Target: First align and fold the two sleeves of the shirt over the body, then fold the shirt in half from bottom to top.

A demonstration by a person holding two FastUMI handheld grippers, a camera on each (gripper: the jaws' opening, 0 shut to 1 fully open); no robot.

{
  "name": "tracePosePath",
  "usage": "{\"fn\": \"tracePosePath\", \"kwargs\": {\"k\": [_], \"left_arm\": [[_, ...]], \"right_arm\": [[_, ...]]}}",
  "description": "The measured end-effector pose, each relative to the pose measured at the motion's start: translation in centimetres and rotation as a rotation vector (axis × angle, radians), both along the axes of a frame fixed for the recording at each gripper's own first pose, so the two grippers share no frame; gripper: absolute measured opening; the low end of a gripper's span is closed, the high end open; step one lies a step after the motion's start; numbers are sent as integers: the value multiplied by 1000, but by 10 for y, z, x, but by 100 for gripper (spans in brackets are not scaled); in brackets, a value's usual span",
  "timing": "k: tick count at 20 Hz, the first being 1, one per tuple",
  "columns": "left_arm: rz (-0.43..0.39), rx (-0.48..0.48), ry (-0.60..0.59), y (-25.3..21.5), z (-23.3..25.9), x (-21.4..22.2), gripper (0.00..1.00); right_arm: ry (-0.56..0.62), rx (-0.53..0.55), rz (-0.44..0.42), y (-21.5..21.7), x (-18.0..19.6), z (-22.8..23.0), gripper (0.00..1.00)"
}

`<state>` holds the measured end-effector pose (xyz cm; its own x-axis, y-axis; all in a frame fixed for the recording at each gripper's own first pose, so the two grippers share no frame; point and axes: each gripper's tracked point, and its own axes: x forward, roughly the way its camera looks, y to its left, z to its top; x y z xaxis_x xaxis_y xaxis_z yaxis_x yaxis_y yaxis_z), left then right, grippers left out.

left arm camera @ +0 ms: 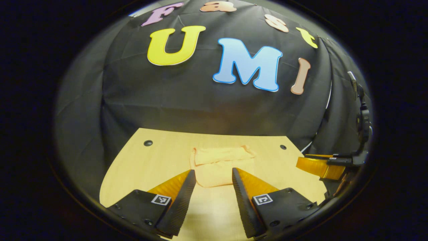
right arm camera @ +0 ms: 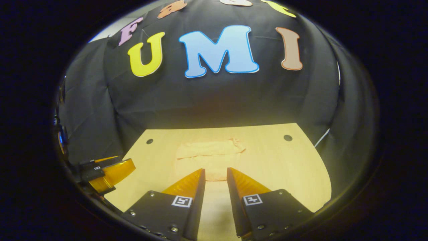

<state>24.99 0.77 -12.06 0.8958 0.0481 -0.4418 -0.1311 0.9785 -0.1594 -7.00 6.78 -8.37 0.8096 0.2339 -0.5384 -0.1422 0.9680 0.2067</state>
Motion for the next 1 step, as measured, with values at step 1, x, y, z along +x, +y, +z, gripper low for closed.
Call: {"fn": "tracePosePath", "kwargs": {"k": [1], "left_arm": [[-1, 0, -1, 0, 0, 0, 74]], "right_arm": [[0, 1, -8, -3, -3, -1, 41]]}}
